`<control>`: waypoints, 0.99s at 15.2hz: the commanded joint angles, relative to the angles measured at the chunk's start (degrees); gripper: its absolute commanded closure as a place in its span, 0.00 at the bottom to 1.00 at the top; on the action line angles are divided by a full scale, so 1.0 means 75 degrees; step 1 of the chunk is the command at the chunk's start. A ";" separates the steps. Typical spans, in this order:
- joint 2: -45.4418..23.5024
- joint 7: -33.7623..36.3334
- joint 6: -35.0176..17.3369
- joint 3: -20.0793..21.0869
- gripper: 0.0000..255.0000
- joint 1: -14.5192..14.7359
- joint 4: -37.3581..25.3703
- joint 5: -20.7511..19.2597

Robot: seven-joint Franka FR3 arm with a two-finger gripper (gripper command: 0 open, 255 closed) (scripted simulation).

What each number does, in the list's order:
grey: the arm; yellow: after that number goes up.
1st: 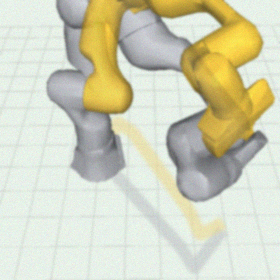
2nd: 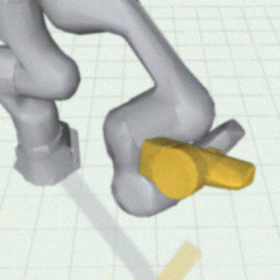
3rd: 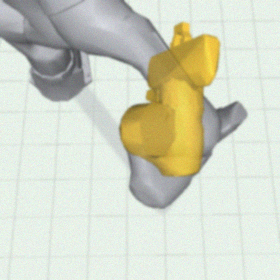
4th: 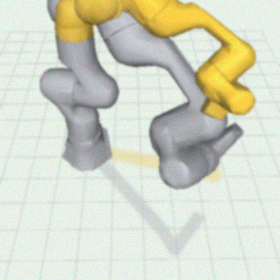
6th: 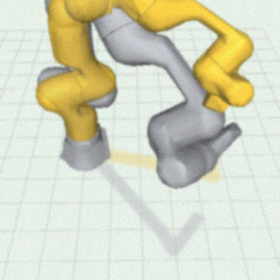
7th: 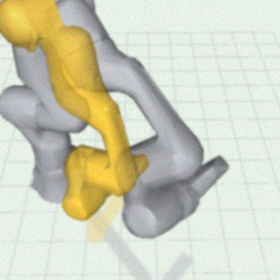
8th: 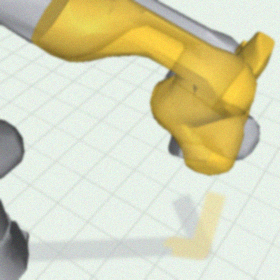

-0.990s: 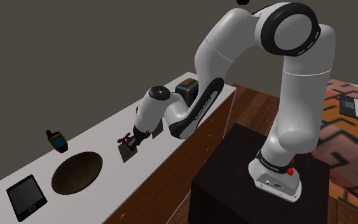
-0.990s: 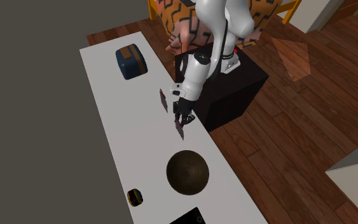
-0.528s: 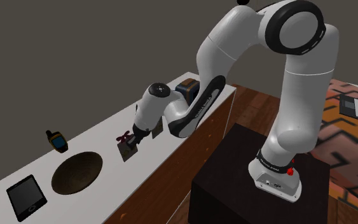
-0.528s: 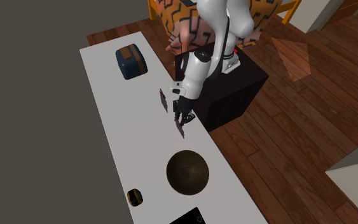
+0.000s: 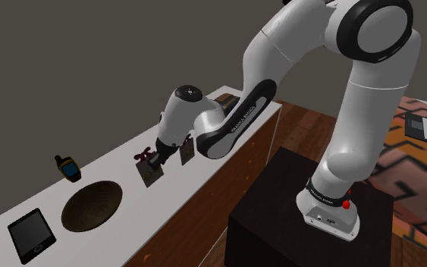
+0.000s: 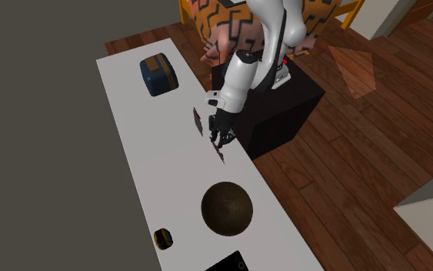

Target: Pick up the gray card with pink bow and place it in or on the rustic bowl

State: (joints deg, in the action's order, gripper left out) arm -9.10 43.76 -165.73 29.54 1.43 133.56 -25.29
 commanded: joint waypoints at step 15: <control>0.1376 -0.2030 0.1416 0.0692 1.00 -0.0424 -0.0350 0.2631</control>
State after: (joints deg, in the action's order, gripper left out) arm 0.73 29.12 -156.04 34.67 -1.79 131.46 -6.42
